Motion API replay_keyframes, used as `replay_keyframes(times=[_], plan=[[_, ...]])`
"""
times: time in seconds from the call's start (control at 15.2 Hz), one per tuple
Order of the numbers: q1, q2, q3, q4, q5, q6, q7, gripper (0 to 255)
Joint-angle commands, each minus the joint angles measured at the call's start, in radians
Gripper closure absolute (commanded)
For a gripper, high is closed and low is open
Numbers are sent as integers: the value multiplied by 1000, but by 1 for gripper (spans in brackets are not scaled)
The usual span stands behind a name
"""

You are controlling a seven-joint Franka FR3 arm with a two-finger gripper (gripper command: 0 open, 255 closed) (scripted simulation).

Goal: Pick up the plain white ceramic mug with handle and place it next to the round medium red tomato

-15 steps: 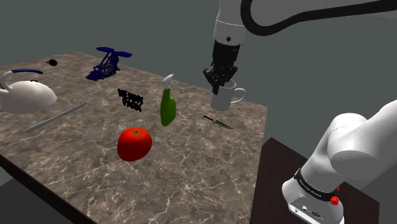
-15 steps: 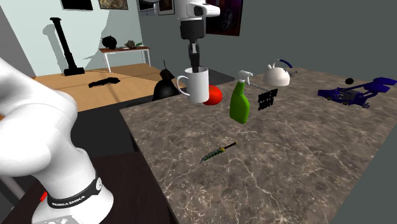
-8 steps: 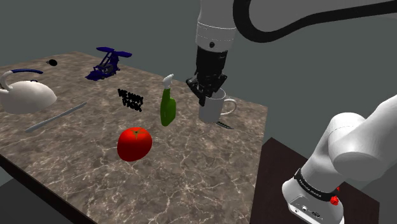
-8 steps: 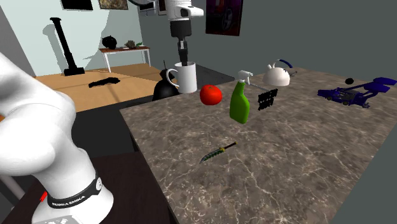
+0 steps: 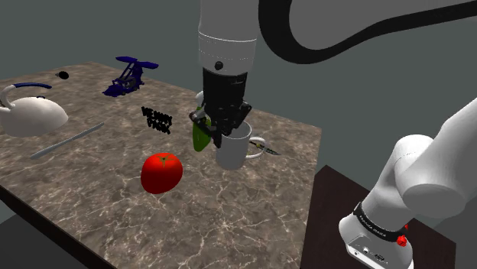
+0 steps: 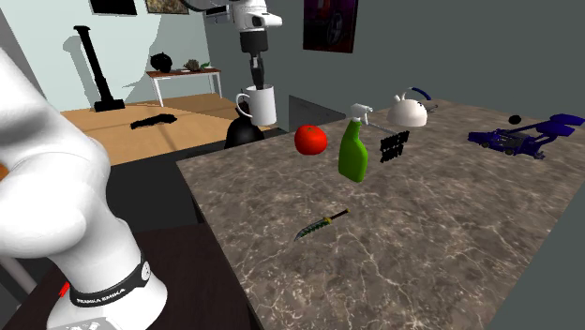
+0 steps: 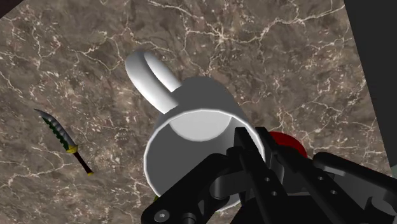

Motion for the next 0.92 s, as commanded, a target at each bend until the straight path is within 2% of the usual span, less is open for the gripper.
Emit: replay_keyframes(times=[0.0, 0.26, 0.46, 0.86], plan=[[15, 44, 42, 48, -17, -9, 67, 255], [47, 162, 117, 164, -79, -28, 193, 255], [91, 284, 172, 282, -157, -57, 307, 255], [94, 288, 167, 205, -161, 22, 314, 255]])
